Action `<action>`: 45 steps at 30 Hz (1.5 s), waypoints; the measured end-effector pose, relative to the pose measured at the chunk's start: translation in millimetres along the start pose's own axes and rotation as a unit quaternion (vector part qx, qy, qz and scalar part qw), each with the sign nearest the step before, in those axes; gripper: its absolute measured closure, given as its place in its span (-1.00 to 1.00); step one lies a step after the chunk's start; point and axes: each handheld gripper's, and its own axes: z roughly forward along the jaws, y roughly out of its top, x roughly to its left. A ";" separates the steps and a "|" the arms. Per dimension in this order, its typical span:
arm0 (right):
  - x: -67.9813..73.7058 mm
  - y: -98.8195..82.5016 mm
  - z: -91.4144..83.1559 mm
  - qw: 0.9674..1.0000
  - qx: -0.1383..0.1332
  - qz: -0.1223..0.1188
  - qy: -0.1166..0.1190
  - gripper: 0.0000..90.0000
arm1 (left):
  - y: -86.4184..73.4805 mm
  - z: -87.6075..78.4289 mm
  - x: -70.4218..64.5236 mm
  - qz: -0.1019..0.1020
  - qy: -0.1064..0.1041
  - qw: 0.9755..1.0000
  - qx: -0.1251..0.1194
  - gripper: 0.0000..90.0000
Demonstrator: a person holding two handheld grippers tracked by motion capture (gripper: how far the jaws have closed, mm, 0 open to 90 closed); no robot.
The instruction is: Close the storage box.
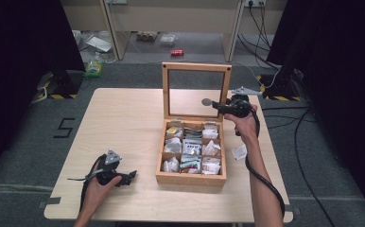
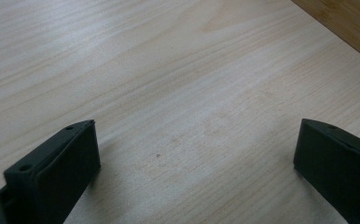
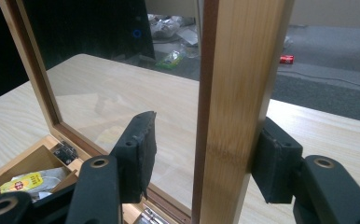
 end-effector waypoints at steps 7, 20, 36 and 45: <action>-0.5 -2.2 -3.6 1.000 -0.008 -0.008 0.004 0.09 | 0.0 0.0 0.0 0.000 0.000 1.000 0.000 -1.00; 4.8 -7.4 -17.5 1.000 -0.019 -0.013 0.020 0.12 | 0.0 0.0 0.0 0.000 0.000 1.000 0.000 -1.00; 9.8 -13.4 -29.9 0.999 -0.037 0.001 0.026 0.12 | 0.0 0.0 0.0 0.000 0.000 1.000 0.000 -1.00; 11.4 -18.0 -37.2 0.998 -0.045 0.007 0.034 0.11 | 0.0 0.0 0.0 0.000 0.000 1.000 0.000 -1.00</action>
